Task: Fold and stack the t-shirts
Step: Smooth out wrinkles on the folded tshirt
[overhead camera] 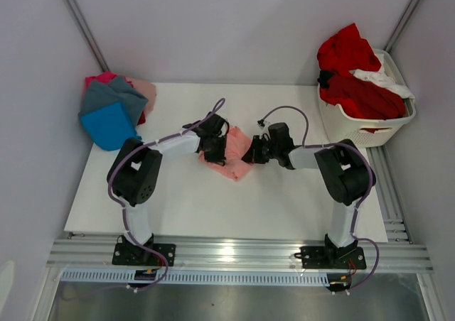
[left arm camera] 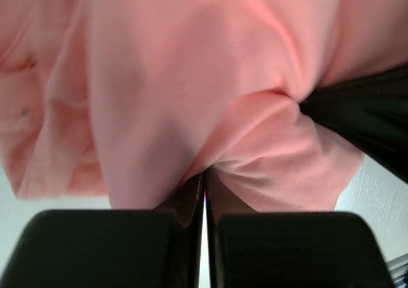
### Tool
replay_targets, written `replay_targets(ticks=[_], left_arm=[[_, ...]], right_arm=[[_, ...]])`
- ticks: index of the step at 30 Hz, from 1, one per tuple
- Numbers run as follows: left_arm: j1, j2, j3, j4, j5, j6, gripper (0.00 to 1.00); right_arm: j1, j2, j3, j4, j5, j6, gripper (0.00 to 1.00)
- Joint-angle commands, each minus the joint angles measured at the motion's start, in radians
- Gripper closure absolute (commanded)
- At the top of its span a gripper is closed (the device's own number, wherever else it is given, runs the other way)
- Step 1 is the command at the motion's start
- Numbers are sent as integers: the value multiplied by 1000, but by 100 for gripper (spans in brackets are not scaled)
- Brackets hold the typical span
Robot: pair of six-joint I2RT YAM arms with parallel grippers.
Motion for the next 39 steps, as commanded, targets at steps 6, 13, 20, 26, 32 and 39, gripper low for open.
replay_targets(ticks=[6,13,20,26,32,39], left_arm=[[70,13,58,-126,-222,-9,99],[143,-12,85,-186,-305,-11,99],[143,-154,-8,-35,-149,2,99],[78,-337,-123,154,161,25,99],[3,-443,-215,349,545,8,99],[-51,-315,-269,317,554,-26,99]], right_arm=[[25,-44,-26,-226,173,-89,100],[40,-114,-4,-511,272,-43,100],[118,-260,22,-644,257,-69,100],[117,-377,54,-520,312,-104,98],[59,-302,126,-434,332,-124,98],[3,-95,220,-397,283,-115,100]])
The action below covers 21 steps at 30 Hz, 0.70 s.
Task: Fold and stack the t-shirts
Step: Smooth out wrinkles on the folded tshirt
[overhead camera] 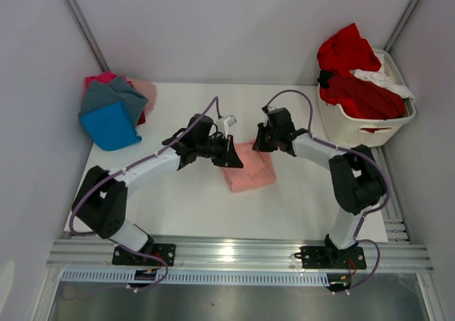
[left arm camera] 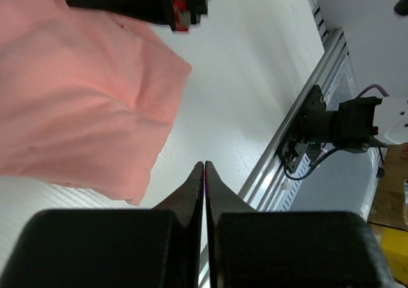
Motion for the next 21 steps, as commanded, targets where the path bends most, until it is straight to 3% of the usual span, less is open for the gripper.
replay_targets(ticks=[1,7,12,14,21], left_arm=[[-19,98,-25,9,67,-27,99],[-27,167,-17,9,74,-39,99],[-37,242,12,-26,63,-44,99],[-39,253,12,-37,58,-44,99],[-39,267,26,-108,-6,-24,100]], right_arm=[[-16,91,62,36,-13,-2,100],[-16,180,88,39,-9,1,100],[-14,223,103,21,88,-5,100],[-13,227,106,2,155,2,100],[54,191,112,-35,613,-44,100]])
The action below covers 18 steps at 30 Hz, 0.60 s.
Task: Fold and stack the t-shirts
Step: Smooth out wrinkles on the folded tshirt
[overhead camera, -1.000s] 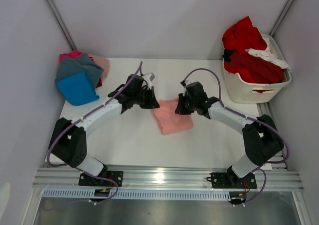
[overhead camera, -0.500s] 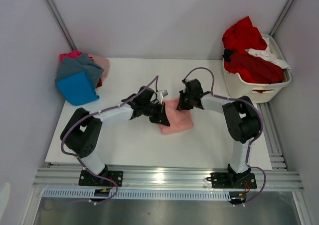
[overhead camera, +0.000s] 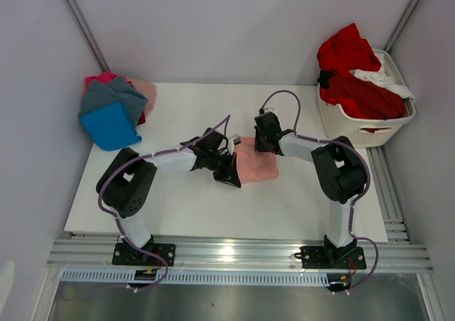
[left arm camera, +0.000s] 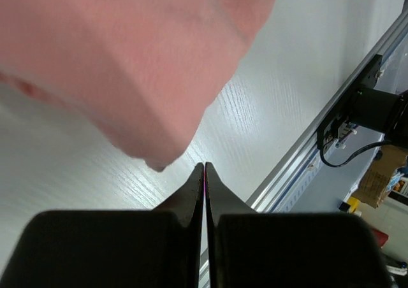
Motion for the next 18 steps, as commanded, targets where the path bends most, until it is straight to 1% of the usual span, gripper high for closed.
replay_targets(ticks=[1,6,9,11,12,14,15,18], left_arm=[[-7,8,48,-44,-36,9,99],[-7,19,71,-94,-89,23,99],[-7,12,75,-110,-104,23,99],[-7,-51,57,-66,-99,26,99],[-7,-77,49,-48,-96,29,100],[-7,-148,49,-5,-87,41,99],[-7,-166,52,9,-82,44,99],[-7,-200,75,60,-96,59,99]], right_arm=[[31,-20,14,-42,336,-46,100],[36,-40,7,-40,410,-49,100],[36,-63,-4,-30,418,-50,100],[36,-94,-48,27,363,-68,100],[36,-144,-70,48,348,-68,100],[36,-194,-127,99,309,-65,100],[37,-241,-140,110,302,-65,100],[42,-310,-182,160,291,-65,100]])
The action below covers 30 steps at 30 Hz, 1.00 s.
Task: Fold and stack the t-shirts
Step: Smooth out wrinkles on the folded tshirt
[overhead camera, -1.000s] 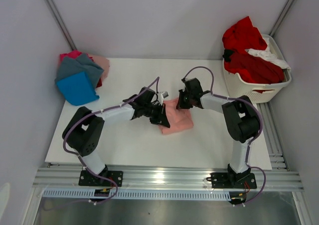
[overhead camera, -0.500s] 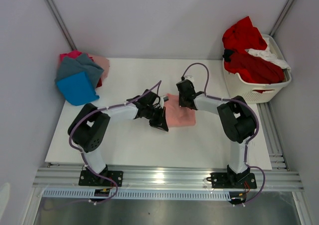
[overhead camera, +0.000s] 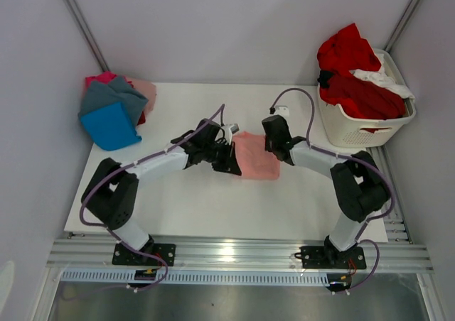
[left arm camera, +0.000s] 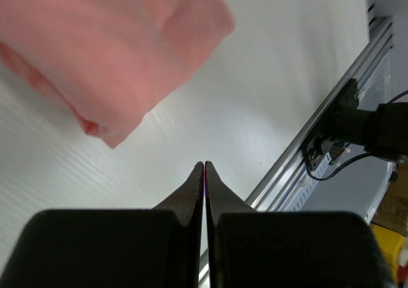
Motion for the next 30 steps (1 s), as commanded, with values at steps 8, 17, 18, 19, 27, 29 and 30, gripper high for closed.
replay_targets(ticks=[8,17,18,19,27,29,30], left_arm=[[-7,146,212,53,-67,8,99],[-13,240,223,-62,-113,11,99],[-13,241,220,-74,-139,11,99],[-13,247,219,-94,-151,14,100],[-13,270,182,-174,-300,12,99],[-13,275,173,-188,-346,14,99],[-13,284,177,-205,-357,12,99]], right_arm=[[0,-42,-30,270,-178,-29,99],[-6,139,79,204,-330,17,99],[-8,150,88,187,-318,18,99],[-8,164,100,163,-307,15,100],[-31,207,127,21,-74,44,100],[-49,202,125,-11,-42,54,100],[-55,194,118,-25,-17,61,100]])
